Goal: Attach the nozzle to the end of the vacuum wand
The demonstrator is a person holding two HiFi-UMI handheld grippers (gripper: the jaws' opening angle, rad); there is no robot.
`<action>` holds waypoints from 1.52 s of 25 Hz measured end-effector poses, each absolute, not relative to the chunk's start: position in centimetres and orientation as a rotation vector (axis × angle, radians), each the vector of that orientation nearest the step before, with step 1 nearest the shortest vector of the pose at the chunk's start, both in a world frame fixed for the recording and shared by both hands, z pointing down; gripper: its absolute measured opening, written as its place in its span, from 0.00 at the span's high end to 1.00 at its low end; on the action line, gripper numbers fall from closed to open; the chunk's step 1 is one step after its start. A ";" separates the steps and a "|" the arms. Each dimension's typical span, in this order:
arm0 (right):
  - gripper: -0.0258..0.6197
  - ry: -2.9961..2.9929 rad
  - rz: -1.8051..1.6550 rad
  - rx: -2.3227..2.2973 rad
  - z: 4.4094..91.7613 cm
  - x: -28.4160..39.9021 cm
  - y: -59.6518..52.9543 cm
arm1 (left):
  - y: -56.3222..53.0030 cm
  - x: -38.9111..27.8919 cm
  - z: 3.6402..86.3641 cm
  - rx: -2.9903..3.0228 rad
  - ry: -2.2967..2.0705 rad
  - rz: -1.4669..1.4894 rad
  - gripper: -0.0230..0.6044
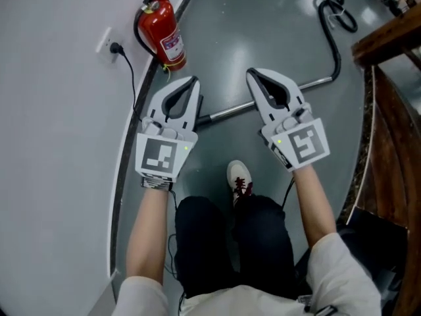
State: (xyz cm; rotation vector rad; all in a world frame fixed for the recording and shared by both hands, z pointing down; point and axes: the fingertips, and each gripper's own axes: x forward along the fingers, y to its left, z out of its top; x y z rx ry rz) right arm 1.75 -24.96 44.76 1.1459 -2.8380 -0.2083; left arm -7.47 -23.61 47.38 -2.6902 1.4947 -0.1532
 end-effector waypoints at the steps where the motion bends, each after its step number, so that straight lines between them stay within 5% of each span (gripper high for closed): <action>1: 0.92 -2.838 -0.214 1.147 43.0 1.9 -25.1 | -23.6 -7.3 45.7 -2.692 1.503 -0.144 0.96; 21: 0.92 -2.847 -0.217 1.177 -0.4 4.6 -15.2 | -13.4 -5.5 2.0 -2.652 1.576 -0.082 0.96; 38: 0.92 -2.833 -0.217 1.177 -14.3 3.8 -3.8 | -3.3 -5.1 -12.2 -2.612 1.532 -0.053 0.96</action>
